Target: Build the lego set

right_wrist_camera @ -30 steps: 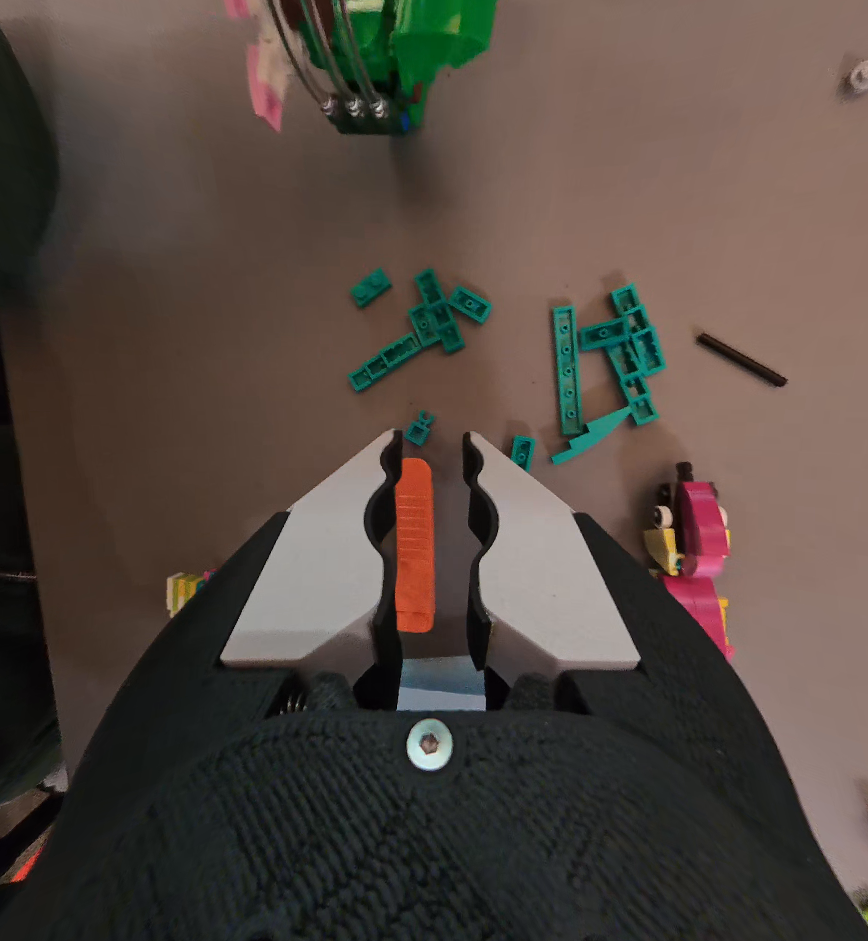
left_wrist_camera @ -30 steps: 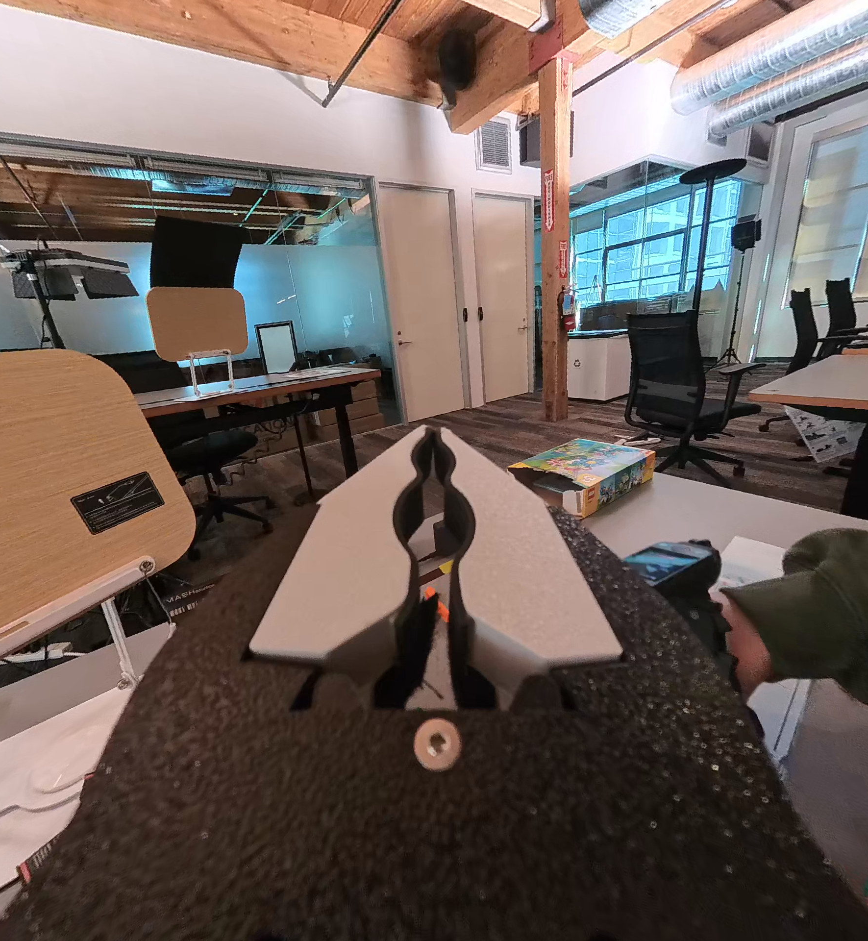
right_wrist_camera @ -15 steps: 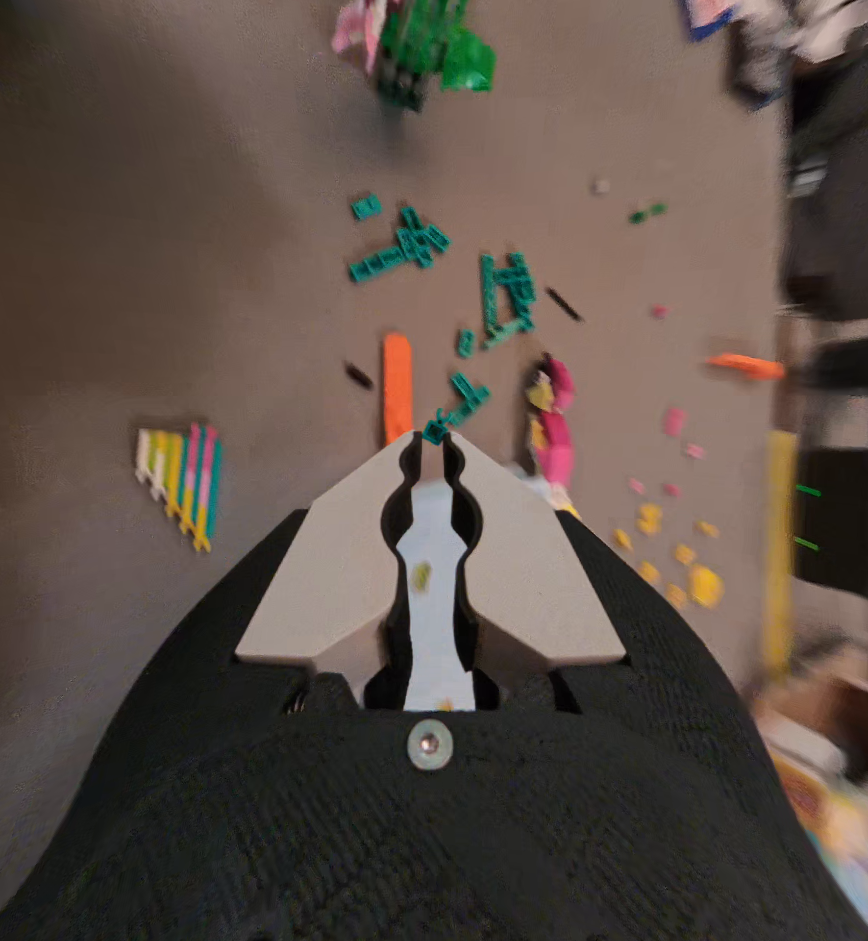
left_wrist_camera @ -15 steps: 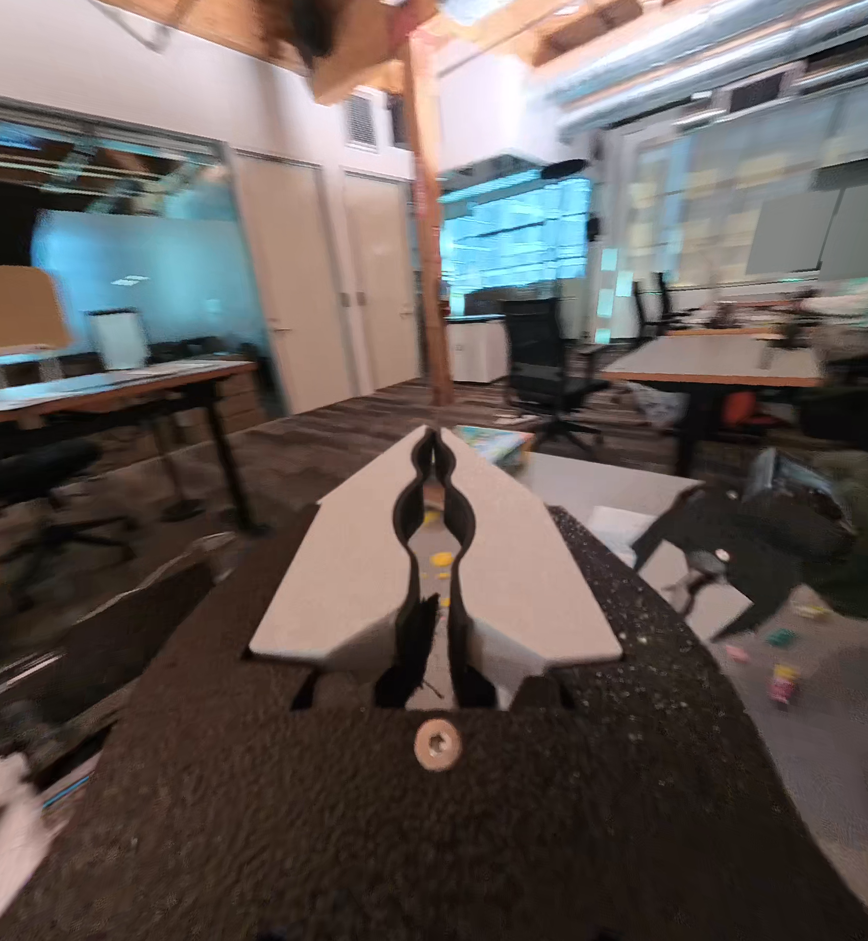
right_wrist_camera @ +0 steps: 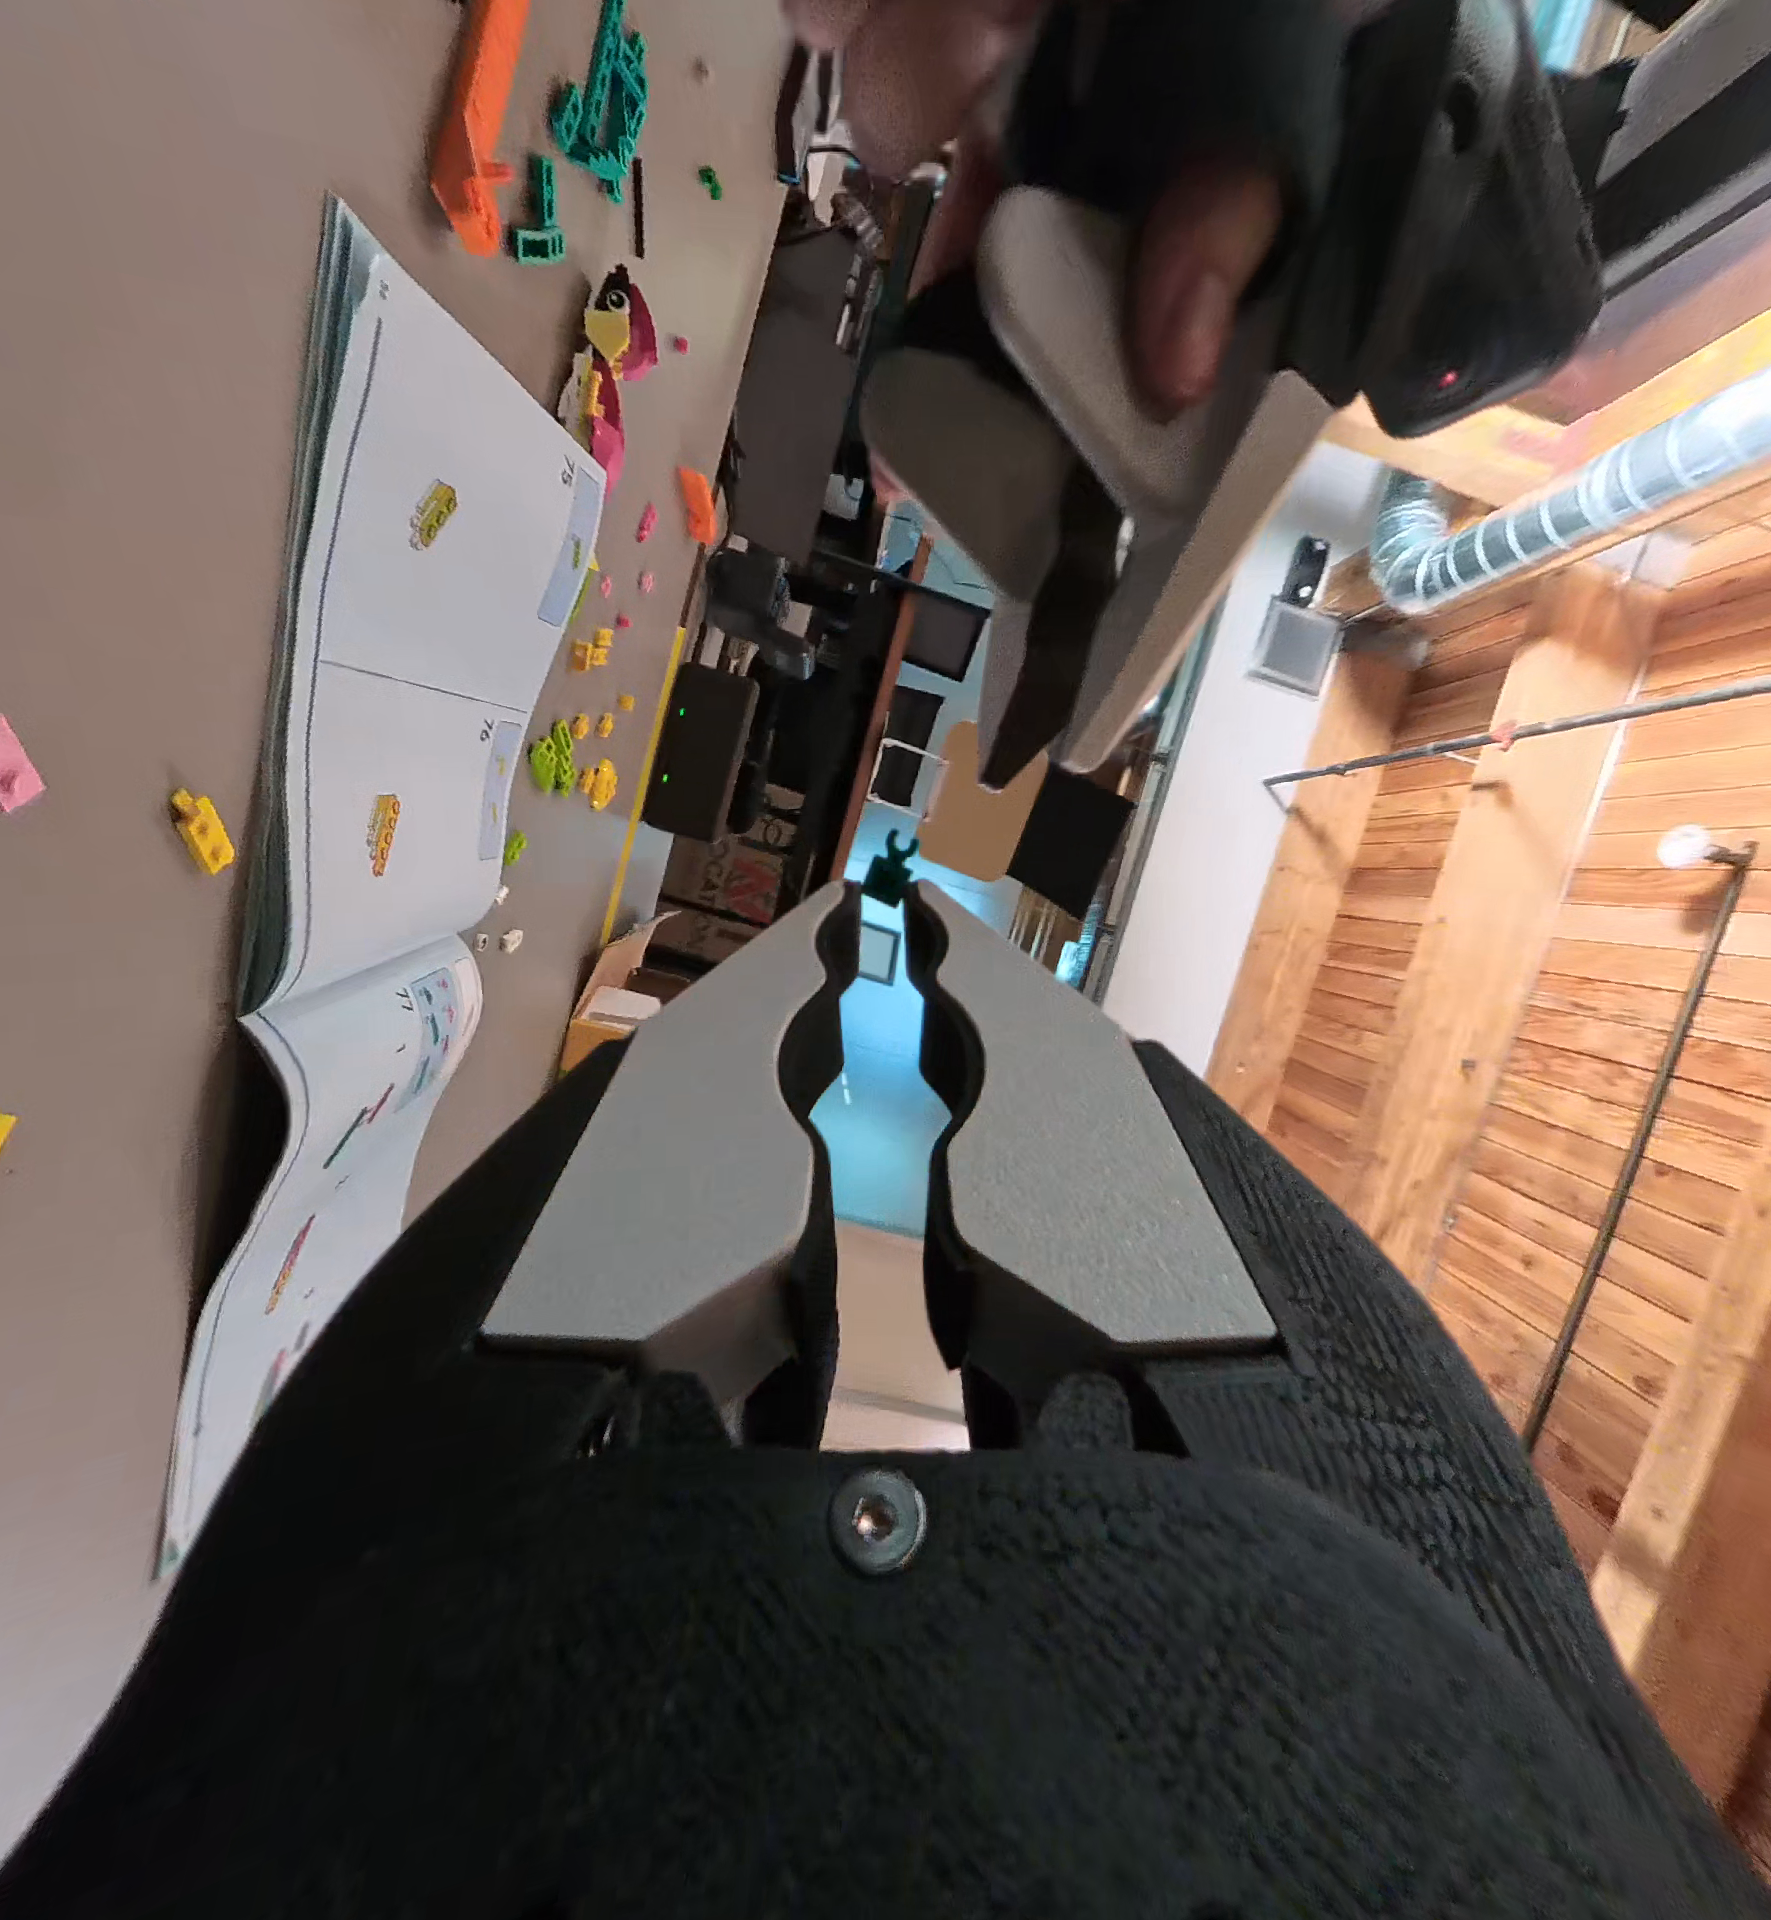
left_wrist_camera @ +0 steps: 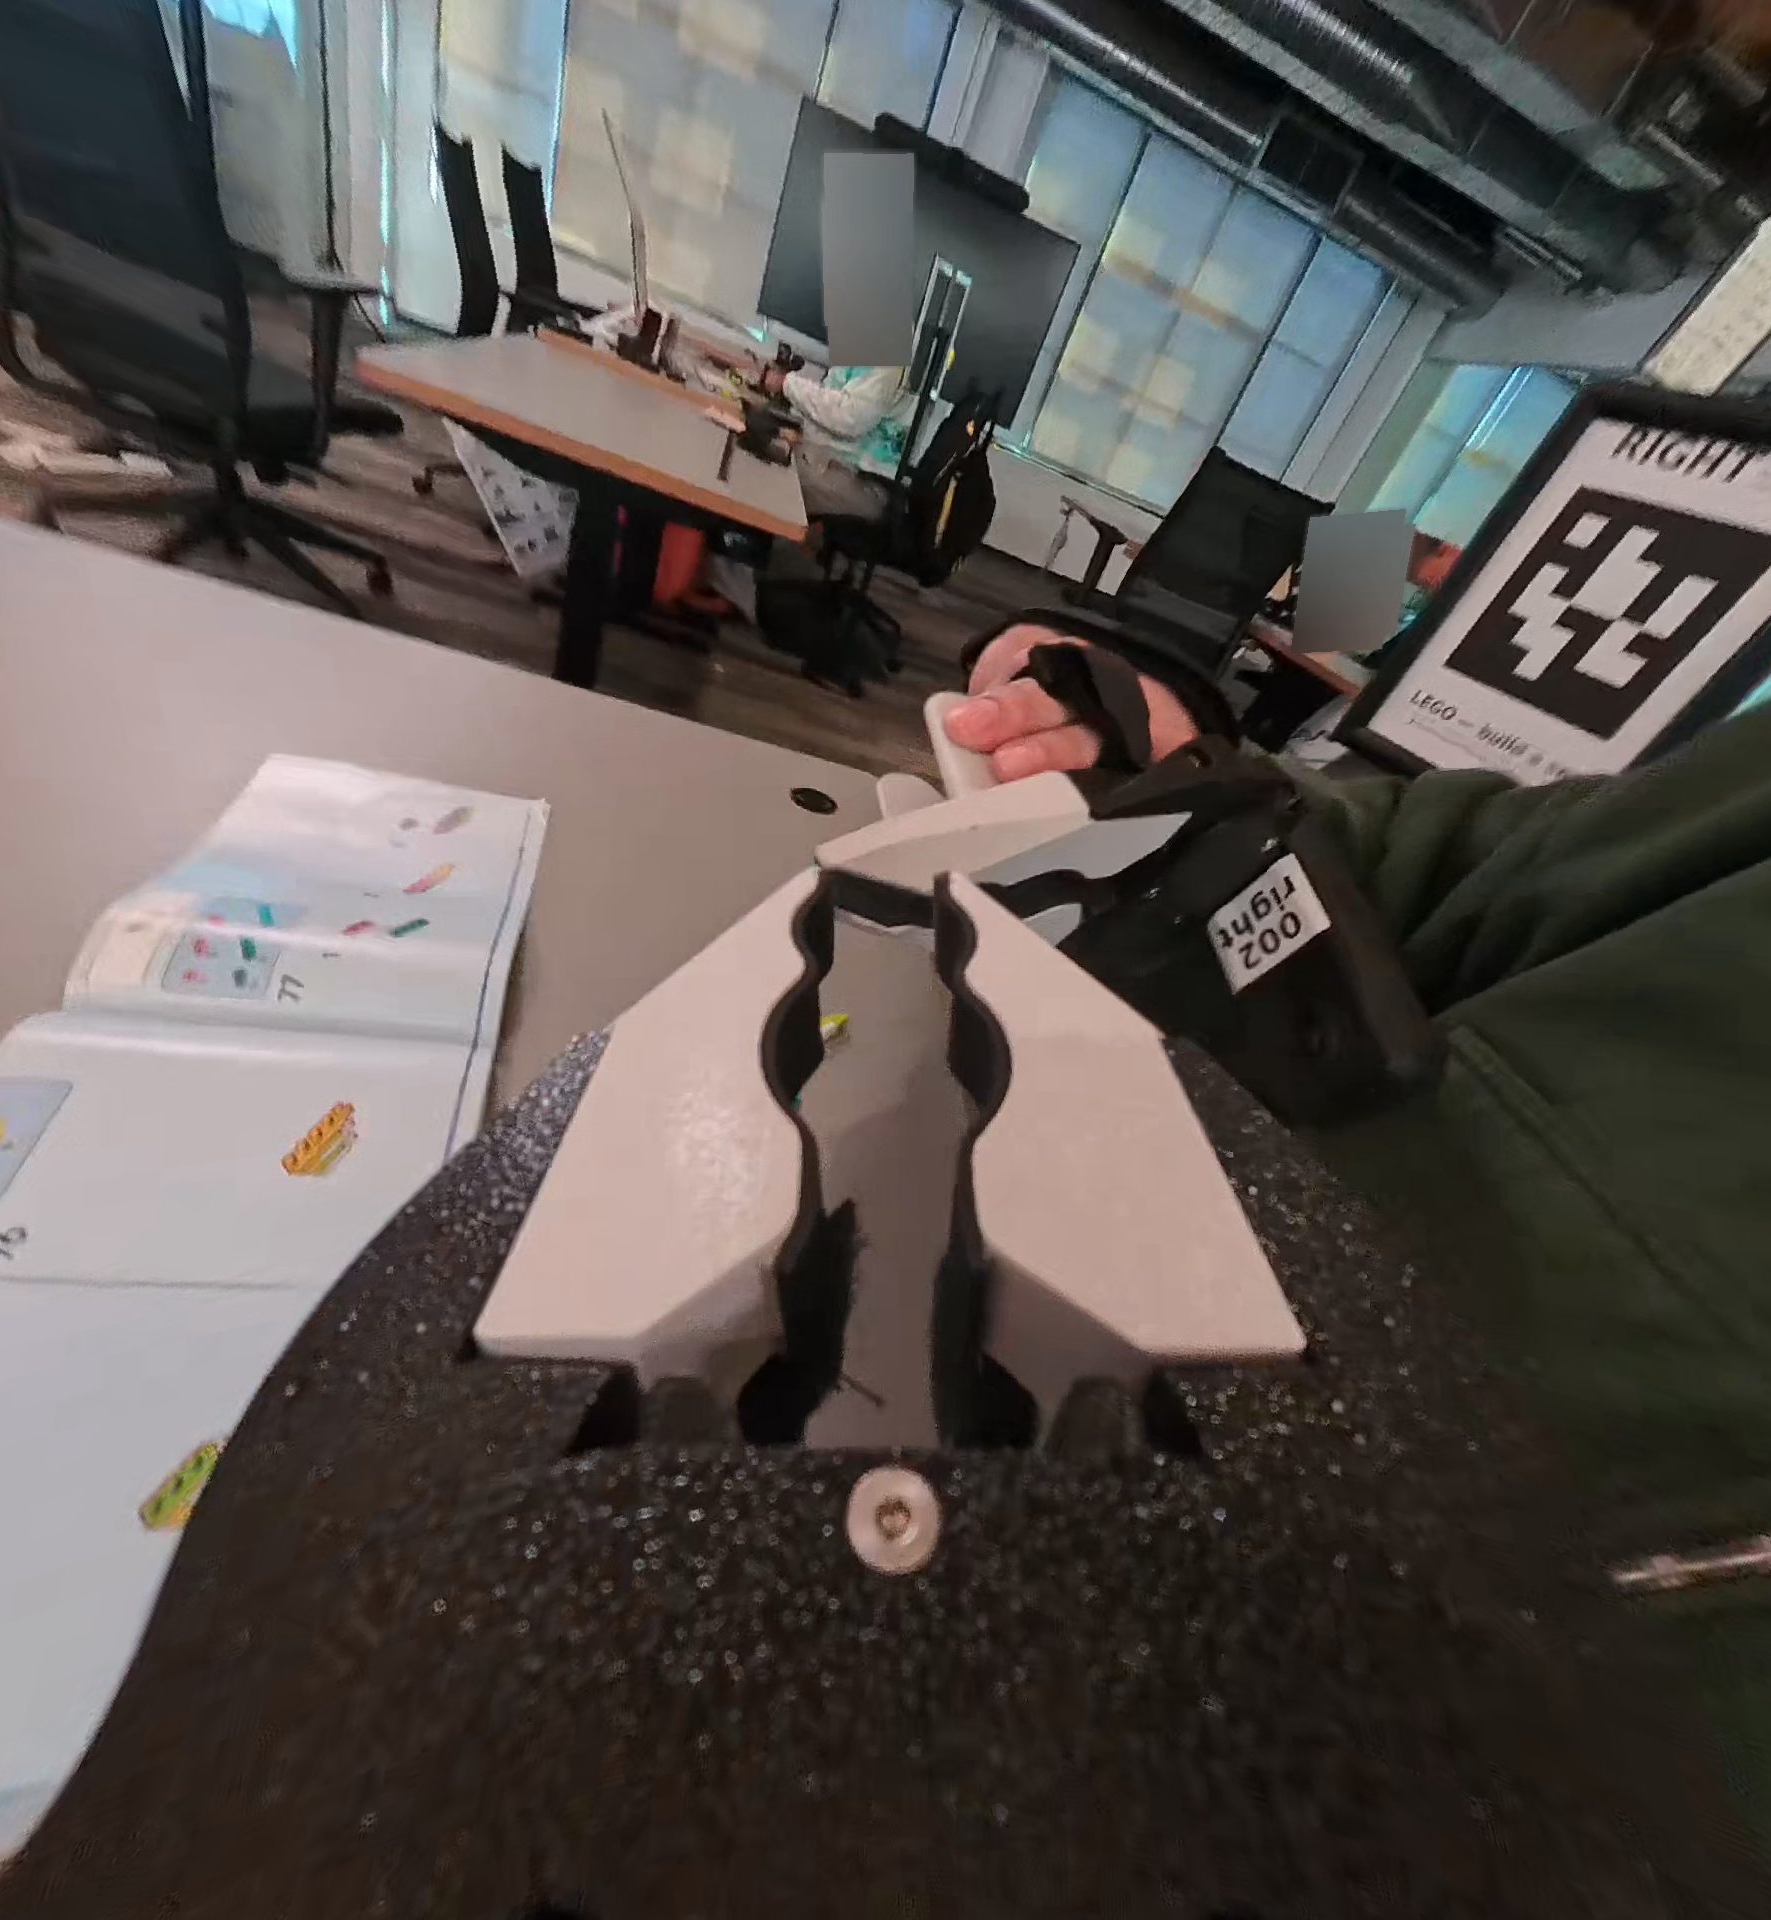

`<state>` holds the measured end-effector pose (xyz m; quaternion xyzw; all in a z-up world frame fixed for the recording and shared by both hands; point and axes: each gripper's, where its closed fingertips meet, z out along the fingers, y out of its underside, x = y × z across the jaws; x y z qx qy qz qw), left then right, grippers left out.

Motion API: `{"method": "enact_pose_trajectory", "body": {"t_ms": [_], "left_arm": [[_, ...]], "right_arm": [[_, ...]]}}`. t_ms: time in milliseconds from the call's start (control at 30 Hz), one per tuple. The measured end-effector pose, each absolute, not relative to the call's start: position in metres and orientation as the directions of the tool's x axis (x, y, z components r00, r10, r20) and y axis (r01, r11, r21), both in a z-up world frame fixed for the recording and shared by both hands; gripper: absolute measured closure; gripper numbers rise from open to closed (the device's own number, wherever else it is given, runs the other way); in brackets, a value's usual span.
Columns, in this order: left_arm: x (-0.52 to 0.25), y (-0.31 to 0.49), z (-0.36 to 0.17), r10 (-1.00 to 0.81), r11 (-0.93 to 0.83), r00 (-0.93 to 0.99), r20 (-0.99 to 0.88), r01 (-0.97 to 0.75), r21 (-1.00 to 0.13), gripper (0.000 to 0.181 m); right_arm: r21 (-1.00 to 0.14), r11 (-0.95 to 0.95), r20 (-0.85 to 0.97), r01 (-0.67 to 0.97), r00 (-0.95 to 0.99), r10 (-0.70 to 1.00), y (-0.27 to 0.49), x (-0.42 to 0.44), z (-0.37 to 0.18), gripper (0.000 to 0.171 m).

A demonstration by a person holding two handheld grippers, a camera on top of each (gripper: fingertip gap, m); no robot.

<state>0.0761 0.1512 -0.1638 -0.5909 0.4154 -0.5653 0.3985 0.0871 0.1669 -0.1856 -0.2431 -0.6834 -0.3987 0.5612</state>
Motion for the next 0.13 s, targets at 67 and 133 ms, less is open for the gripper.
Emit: {"method": "enact_pose_trajectory", "body": {"t_ms": [67, 133], "left_arm": [[0.081, 0.15, -0.169, -0.975, -0.216, 0.071, 0.212, -0.04, -0.976, 0.17], [0.084, 0.152, -0.178, -0.986, -0.1, 0.142, 0.087, -0.088, -0.991, 0.17]], "right_arm": [[0.264, 0.581, 0.964, 0.77, -0.236, -0.126, 0.165, 0.09, -0.187, 0.165], [0.261, 0.595, 0.965, 0.761, -0.226, -0.134, 0.163, 0.093, -0.188, 0.165]]}}
